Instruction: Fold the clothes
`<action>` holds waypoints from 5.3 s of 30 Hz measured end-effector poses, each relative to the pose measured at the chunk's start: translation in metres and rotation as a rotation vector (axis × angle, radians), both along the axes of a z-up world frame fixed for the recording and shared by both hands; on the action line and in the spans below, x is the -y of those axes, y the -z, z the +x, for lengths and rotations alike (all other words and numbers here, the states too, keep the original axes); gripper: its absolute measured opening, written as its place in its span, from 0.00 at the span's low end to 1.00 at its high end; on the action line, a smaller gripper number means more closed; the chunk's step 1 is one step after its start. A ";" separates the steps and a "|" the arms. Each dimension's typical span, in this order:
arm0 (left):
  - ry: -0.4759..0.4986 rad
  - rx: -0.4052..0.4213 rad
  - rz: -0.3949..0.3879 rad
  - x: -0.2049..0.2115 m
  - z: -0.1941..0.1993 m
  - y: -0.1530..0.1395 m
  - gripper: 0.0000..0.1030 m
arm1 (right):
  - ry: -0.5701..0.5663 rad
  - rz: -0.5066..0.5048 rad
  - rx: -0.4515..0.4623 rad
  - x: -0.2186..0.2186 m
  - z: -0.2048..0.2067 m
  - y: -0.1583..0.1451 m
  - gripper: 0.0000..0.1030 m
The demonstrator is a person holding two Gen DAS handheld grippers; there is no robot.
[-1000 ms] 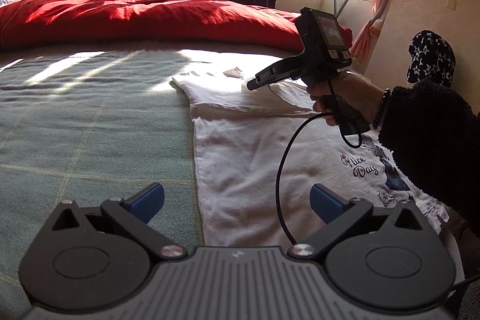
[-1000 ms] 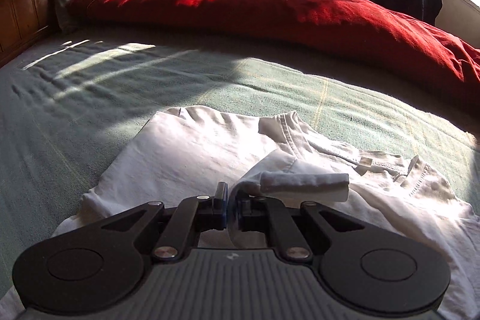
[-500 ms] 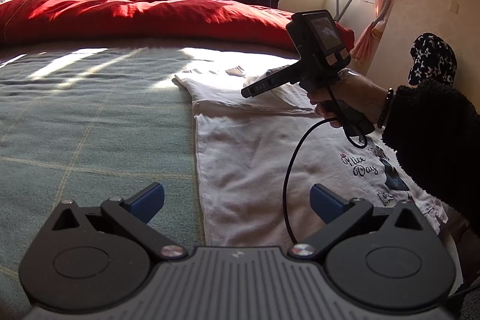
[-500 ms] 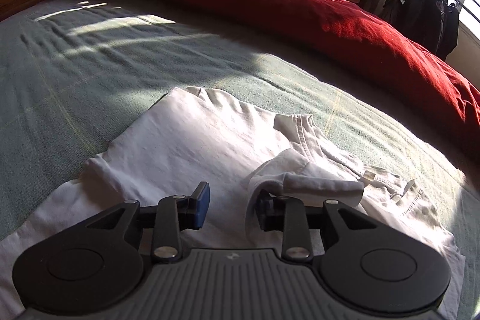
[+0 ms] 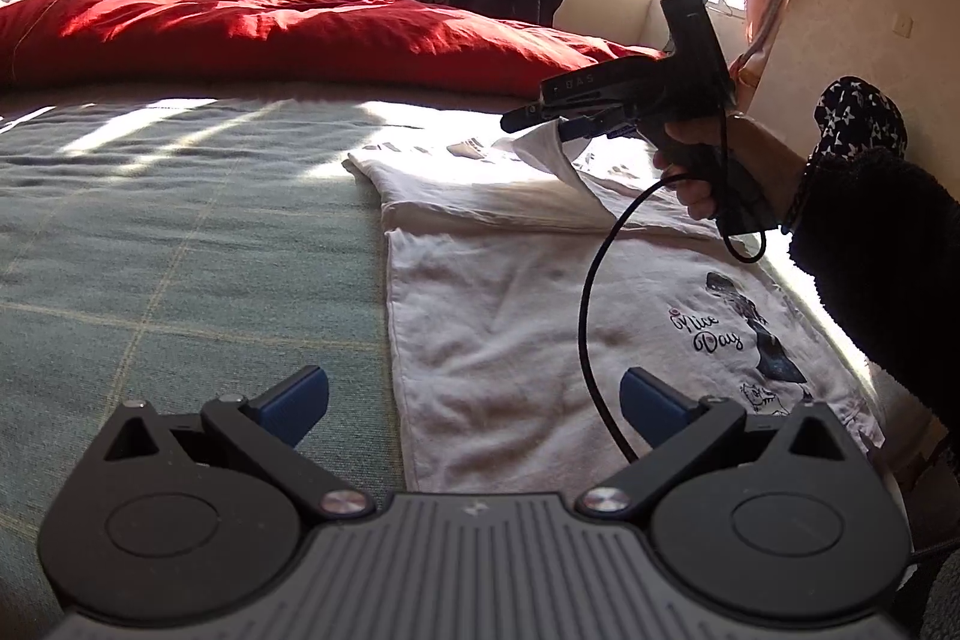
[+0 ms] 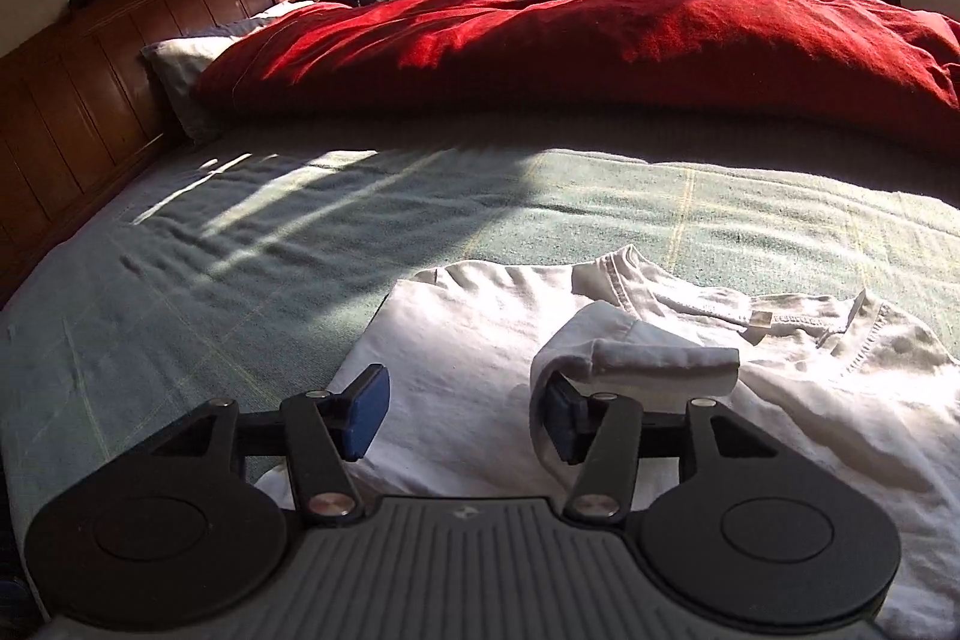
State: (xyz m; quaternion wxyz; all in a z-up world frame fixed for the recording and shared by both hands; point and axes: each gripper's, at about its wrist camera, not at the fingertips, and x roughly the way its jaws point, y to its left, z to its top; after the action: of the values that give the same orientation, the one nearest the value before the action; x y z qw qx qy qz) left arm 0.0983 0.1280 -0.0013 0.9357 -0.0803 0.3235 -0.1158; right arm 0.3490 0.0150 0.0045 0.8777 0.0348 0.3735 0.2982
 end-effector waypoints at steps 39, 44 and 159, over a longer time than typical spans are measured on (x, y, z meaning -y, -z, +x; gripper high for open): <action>-0.062 -0.039 -0.006 -0.013 0.005 0.010 0.99 | 0.035 0.355 -0.290 -0.004 0.040 0.038 0.76; -0.053 -0.035 -0.016 -0.015 0.004 0.010 0.99 | 0.071 0.287 -0.224 0.005 0.036 0.023 0.76; 0.238 -0.101 -0.049 0.110 0.067 0.013 0.99 | 0.365 -0.045 0.010 0.254 -0.027 0.032 0.60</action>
State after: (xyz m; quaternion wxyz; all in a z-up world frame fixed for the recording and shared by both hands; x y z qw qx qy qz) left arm 0.1657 0.0181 -0.0146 0.8956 -0.0701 0.3744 -0.2298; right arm 0.3217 -0.2393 -0.0276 0.9197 0.0807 0.3630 0.1259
